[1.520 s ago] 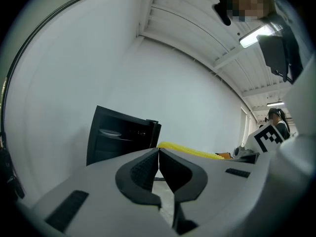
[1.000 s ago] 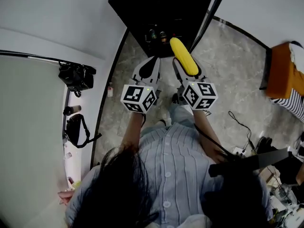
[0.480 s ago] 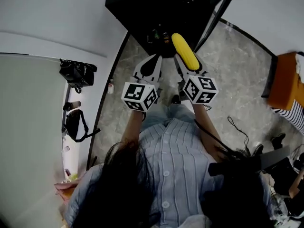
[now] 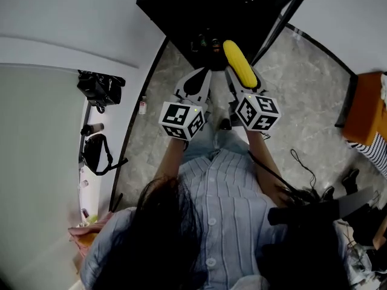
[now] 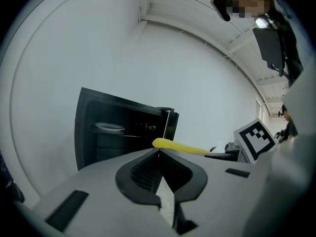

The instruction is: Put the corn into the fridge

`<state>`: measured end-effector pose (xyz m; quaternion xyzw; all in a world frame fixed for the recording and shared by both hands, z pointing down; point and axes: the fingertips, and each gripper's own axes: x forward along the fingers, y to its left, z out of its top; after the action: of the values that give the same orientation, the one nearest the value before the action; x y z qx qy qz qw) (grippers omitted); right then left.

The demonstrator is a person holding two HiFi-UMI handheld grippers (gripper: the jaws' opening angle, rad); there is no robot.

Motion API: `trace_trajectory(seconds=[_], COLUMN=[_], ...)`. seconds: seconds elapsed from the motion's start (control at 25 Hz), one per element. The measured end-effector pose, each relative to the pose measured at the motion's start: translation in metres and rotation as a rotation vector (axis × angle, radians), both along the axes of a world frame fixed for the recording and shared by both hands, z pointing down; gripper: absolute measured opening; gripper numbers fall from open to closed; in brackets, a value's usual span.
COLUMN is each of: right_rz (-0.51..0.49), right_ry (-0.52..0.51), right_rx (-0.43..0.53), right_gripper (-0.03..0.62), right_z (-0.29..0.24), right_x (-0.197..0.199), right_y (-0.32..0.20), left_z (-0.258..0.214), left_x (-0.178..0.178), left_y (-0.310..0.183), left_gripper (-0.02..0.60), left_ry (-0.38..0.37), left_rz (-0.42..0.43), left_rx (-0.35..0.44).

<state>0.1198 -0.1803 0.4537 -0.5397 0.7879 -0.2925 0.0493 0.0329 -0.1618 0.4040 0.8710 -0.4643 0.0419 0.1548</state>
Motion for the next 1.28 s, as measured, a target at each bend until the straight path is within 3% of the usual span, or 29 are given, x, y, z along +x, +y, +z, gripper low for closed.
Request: trace_trajectory(seconds=[0.56, 1.28], right_rz=[-0.016, 0.034], right_ry=[0.007, 0.102], right_rx=[-0.046, -0.164], right_gripper=[0.267, 0.267], right_z=[0.018, 0.111], right_x=[-0.020, -0.032], right_y=[-0.020, -0.138], left_z=[0.027, 0.100], left_x=[-0.026, -0.038], left_y=[-0.039, -0.126], left_gripper=[0.009, 0.009], left_ry=[0.035, -0.019], left_rz=[0.008, 0.121], left_rx=[-0.047, -0.130])
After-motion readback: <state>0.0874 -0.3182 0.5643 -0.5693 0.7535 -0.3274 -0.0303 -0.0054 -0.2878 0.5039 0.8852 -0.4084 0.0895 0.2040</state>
